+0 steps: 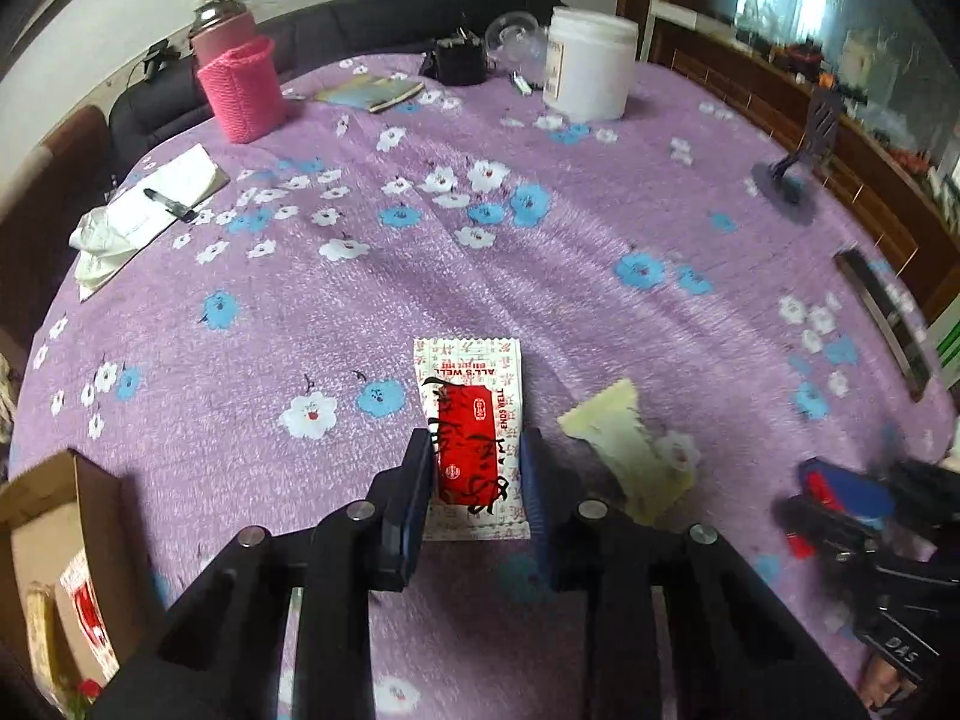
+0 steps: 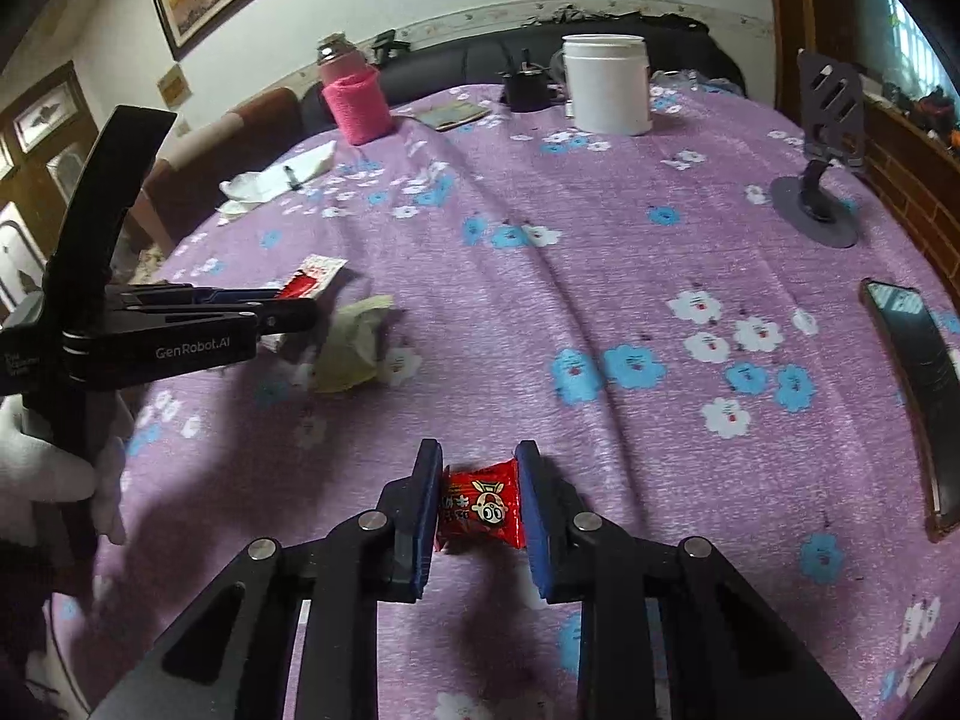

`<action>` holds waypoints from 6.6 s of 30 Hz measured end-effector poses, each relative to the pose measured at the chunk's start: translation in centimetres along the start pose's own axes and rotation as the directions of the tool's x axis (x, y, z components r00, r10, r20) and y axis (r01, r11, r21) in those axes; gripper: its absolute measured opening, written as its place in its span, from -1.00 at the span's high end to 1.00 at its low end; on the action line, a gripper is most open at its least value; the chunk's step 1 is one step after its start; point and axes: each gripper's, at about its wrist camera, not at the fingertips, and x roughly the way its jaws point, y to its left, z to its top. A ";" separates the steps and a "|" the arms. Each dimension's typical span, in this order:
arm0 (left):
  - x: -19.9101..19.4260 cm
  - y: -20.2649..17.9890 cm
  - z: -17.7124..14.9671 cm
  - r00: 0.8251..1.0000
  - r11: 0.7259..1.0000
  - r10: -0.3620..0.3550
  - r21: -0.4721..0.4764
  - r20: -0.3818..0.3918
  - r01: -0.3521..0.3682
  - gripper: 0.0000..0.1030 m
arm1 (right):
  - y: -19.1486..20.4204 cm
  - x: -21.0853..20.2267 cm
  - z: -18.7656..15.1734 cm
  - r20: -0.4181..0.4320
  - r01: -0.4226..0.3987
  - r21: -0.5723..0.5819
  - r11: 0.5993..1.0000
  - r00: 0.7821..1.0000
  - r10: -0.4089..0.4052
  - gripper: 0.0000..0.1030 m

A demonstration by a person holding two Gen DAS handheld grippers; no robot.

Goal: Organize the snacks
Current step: 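Carry both candies over the box and open both grippers, then grasp the pale green wrapped snack with the right gripper, then grasp the green clear-wrapped candy with the left gripper while the right holds its snack, then carry both snacks into the box and open both grippers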

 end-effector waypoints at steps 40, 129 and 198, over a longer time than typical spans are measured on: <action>-18.7 21.1 -25.5 0.972 0.796 0.136 -0.605 0.190 0.007 0.44 | 20.5 -0.5 0.4 -0.179 -0.582 -0.012 0.813 0.801 0.571 0.49; -2.5 -1.3 -7.2 1.000 0.996 0.026 0.082 -0.016 -0.025 0.04 | 2.4 6.5 5.5 -0.057 -0.030 0.088 0.996 0.998 0.035 0.53; -19.0 23.6 -18.3 0.940 0.842 0.258 -0.529 0.224 -0.105 -0.33 | 32.3 9.2 5.7 -0.193 -0.347 -0.240 0.907 0.932 0.305 0.23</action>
